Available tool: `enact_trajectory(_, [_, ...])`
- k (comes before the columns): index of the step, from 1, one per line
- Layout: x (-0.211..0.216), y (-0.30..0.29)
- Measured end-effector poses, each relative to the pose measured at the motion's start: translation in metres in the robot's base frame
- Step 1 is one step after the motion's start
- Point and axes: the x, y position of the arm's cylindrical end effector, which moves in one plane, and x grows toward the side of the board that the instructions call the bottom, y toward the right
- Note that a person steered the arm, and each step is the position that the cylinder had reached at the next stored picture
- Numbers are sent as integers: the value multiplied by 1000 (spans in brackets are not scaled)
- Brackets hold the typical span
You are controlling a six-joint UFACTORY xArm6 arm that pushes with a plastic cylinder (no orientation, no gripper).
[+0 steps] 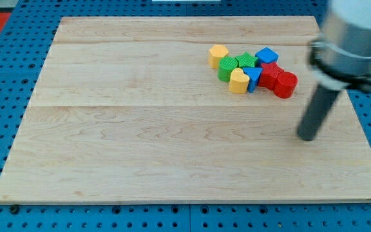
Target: Push the red star into the yellow heart
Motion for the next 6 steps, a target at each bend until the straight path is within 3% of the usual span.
enact_trajectory(1, [-50,59])
enact_trajectory(2, [-119,58])
enact_trajectory(4, [-129,-89])
enact_trajectory(5, [-117,-99])
enact_trajectory(6, [-73,-115])
